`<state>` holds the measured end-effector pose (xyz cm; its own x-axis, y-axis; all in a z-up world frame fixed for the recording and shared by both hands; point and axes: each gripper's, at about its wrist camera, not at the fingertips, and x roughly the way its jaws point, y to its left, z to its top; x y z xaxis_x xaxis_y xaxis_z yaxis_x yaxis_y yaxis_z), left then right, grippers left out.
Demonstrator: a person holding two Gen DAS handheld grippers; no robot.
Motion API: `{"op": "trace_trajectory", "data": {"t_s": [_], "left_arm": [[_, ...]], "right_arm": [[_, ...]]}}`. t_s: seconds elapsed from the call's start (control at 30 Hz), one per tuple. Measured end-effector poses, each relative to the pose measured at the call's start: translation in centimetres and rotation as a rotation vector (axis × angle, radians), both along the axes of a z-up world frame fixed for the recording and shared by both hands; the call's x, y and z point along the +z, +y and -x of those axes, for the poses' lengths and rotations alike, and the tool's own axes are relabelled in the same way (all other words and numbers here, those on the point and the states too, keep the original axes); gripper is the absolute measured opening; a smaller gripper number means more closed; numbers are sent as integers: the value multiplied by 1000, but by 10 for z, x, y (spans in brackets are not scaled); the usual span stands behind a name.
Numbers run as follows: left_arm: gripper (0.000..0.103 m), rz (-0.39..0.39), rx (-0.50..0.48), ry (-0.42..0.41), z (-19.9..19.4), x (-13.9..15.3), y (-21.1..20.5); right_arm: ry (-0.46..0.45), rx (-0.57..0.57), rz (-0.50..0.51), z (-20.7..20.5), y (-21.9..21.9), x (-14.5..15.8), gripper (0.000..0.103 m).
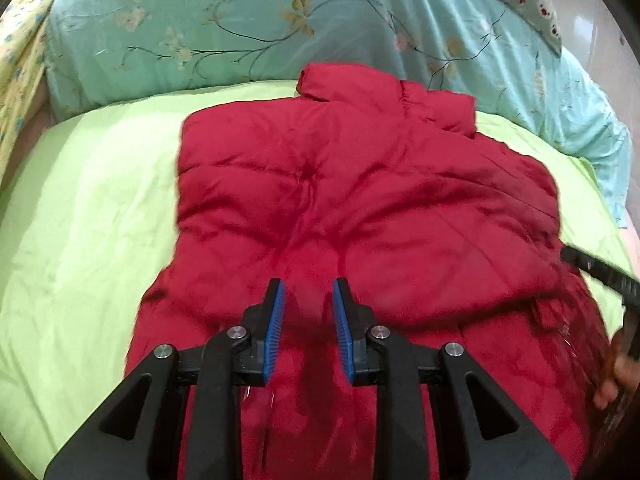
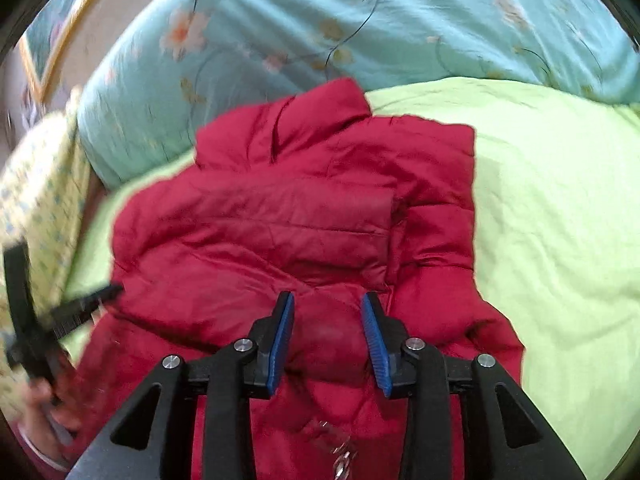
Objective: Fold large clothes
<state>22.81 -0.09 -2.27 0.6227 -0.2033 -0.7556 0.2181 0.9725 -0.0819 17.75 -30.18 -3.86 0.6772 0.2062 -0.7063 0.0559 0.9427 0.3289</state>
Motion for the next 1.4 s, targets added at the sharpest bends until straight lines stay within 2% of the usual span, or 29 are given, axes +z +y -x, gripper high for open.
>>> {"op": "trace_trajectory", "data": {"t_s": [0.07, 0.13, 0.2, 0.3, 0.37, 0.47, 0.57, 0.6, 0.8, 0.87, 0.93, 1.17, 1.23, 1.3, 1.4], "left_arm": [[22, 39, 19, -3, 20, 7, 14], [22, 59, 44, -3, 40, 10, 26], [22, 71, 71, -6, 62, 12, 39], [23, 99, 95, 13, 86, 10, 57], [23, 93, 97, 23, 95, 10, 65], [23, 80, 113, 29, 103, 13, 76], [30, 105, 142, 24, 109, 18, 90], [33, 100, 157, 22, 112, 18, 93], [33, 106, 175, 54, 121, 3, 111], [37, 111, 183, 60, 126, -2, 119], [46, 123, 191, 69, 129, -7, 129], [47, 168, 183, 111, 142, -24, 155], [48, 167, 170, 118, 145, -27, 156], [53, 161, 156, 124, 149, -31, 157], [54, 141, 145, 128, 154, -36, 158]], "right_arm": [[-35, -11, 4, 12, 0, 14, 43], [-65, -11, 0, 28, 3, 21, 53], [-90, -31, 5, 45, 4, 23, 53], [-79, -52, -15, 68, 8, 19, 53], [-78, -36, -49, 83, 9, 21, 53], [-74, -40, -30, 108, 17, 23, 58], [-73, -58, -35, 128, 20, 22, 61], [-68, -66, -42, 133, 19, 22, 61], [-45, -117, -24, 164, 10, 25, 63], [-33, -127, -14, 175, 6, 25, 66], [-13, -131, 2, 183, 4, 23, 70], [81, -143, 15, 217, 0, 0, 73], [102, -145, 32, 223, 3, -4, 75], [125, -140, 71, 227, 7, -8, 76], [159, -131, 132, 231, 14, -14, 76]]}}
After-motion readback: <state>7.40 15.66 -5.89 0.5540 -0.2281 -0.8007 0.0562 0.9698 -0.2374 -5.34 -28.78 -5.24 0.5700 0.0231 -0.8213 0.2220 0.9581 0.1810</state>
